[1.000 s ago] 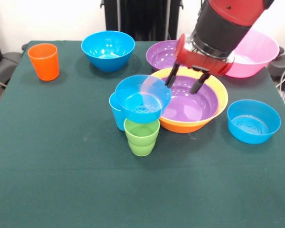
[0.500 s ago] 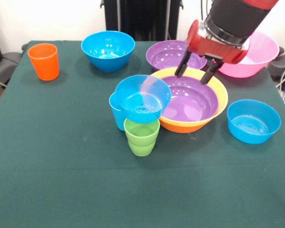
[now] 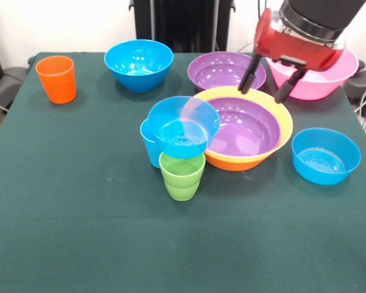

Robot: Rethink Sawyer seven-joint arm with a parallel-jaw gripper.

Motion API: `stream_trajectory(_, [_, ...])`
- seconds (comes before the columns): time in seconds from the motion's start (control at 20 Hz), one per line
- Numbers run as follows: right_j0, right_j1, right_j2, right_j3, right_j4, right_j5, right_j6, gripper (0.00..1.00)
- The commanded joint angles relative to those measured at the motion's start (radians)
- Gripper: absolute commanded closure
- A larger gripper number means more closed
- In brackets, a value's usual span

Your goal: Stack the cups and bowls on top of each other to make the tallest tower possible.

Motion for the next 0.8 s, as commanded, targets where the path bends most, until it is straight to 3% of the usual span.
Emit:
stream_trajectory(0.05, [-0.044,0.108,0.198,-0.183,0.0,0.182,-0.245,0.0])
stream_trajectory(0.25, [-0.065,0.185,0.249,-0.337,-0.012,0.221,-0.283,0.0])
stream_trajectory(0.6, [-0.122,0.288,0.381,-0.52,-0.039,0.323,-0.527,0.0])
stream_trajectory(0.8, [-0.169,0.301,0.444,-0.574,-0.041,0.361,-0.671,0.0])
